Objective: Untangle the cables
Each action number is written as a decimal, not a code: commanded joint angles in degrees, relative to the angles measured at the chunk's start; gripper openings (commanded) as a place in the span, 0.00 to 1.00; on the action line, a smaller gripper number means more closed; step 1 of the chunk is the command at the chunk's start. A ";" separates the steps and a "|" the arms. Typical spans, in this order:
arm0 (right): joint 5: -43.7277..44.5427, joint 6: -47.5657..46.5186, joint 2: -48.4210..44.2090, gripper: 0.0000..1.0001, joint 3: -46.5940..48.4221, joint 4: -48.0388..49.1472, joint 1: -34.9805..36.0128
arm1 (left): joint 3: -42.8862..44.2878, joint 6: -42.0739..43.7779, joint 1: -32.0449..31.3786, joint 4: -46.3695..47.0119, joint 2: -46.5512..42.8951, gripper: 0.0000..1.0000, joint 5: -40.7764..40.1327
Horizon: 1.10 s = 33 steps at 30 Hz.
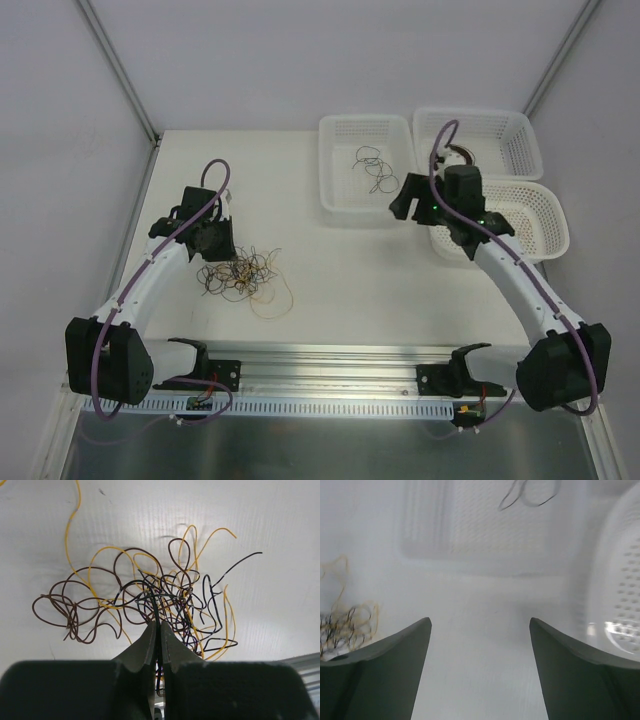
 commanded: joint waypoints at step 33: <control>-9.90 0.04 30.55 0.63 2.53 35.84 43.53 | -12.03 -27.44 -2.59 17.50 -8.82 0.00 16.40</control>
